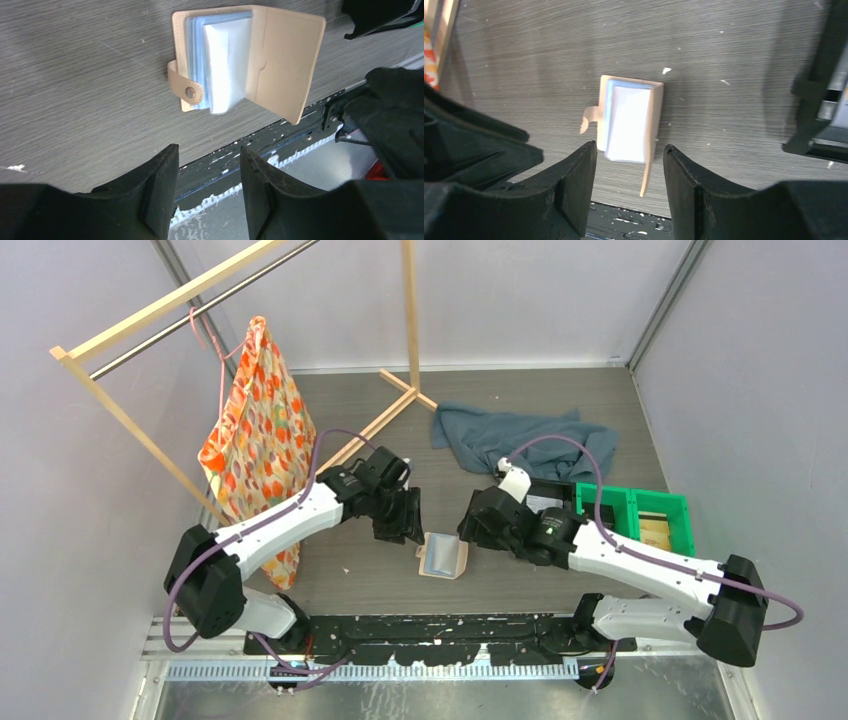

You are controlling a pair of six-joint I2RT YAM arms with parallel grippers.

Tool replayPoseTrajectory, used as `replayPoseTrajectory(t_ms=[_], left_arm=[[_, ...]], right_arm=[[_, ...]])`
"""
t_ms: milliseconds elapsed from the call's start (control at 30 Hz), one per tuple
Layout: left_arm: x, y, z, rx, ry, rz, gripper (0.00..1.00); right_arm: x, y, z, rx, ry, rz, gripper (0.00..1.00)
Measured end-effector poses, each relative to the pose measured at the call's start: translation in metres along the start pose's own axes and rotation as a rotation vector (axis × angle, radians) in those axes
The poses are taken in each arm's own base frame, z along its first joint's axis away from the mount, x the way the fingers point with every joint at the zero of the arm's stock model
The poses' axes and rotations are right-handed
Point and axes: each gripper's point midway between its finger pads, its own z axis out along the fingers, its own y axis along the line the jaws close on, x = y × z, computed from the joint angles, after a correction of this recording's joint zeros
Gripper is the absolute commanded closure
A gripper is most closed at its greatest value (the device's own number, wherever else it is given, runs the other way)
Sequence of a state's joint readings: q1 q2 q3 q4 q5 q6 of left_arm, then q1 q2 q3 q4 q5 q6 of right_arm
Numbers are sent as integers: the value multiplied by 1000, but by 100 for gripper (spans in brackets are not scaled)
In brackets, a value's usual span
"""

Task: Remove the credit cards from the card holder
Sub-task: Open the card holder at the center of the board.

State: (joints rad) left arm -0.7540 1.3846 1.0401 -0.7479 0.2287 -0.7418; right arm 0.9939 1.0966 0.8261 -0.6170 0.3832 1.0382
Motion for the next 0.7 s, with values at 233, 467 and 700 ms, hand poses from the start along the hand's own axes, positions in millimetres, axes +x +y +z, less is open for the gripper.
replayPoseTrajectory(t_ms=[233, 467, 700], left_arm=[[-7, -26, 13, 131, -5, -27, 64], [-3, -16, 52, 106, 64, -58, 69], [12, 4, 71, 48, 117, -76, 70]], right_arm=[[11, 38, 7, -126, 36, 18, 47], [49, 37, 33, -201, 123, 115, 53], [75, -3, 45, -91, 167, 138, 58]])
